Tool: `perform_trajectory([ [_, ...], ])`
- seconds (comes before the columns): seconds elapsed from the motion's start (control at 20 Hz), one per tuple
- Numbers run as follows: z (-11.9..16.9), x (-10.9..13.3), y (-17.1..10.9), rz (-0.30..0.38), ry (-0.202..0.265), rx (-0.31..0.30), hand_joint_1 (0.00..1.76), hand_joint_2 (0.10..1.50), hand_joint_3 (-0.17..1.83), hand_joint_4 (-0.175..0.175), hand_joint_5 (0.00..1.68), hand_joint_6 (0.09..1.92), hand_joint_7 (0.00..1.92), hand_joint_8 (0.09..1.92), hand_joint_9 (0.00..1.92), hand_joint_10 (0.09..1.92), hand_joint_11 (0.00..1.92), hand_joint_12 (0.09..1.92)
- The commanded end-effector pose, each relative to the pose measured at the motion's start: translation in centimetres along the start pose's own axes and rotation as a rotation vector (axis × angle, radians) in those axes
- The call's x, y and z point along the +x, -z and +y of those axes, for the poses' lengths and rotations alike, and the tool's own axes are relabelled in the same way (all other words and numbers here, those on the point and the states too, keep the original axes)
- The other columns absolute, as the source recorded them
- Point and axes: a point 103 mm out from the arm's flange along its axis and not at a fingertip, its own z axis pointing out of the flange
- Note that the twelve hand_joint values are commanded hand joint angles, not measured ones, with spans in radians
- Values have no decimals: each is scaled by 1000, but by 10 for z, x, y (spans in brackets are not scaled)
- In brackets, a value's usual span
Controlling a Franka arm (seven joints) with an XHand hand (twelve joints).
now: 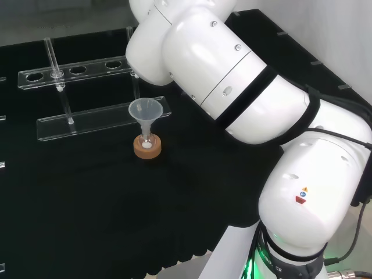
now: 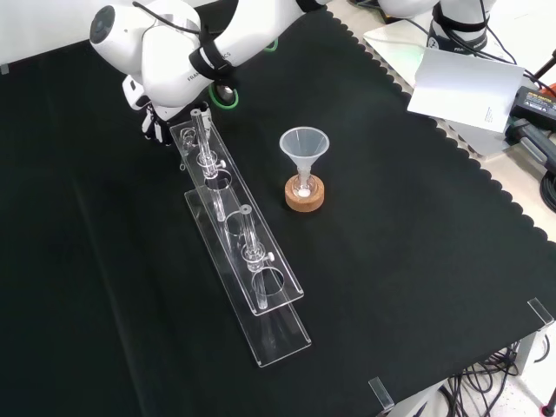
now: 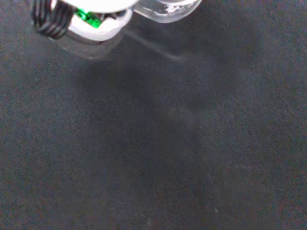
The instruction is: Put the weighing funnel back on the table.
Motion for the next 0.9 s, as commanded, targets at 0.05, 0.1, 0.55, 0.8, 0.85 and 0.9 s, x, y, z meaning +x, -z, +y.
perform_trajectory([
  [0.05, -1, 6, -3, -17, 5, -1, 1102, 714, 608, 175, 1193, 793, 419, 711, 831, 419, 839, 1033],
  [0.1, -1, 6, -3, -20, 5, -2, 1102, 714, 608, 175, 1193, 793, 420, 712, 831, 419, 839, 1033],
  [0.55, -1, 7, -2, -20, -1, -8, 1099, 726, 587, 175, 1190, 788, 424, 716, 832, 421, 839, 1034],
  [0.8, -3, 4, 1, -4, -6, -25, 1069, 914, 258, 175, 1125, 797, 372, 736, 799, 441, 822, 1048],
  [0.85, -4, 4, 1, -6, -6, -31, 1060, 956, 192, 175, 1100, 826, 355, 742, 782, 451, 808, 1058],
  [0.9, -4, 4, 1, -9, -6, -34, 1031, 948, 145, 126, 1037, 796, 342, 741, 765, 460, 790, 1067],
])
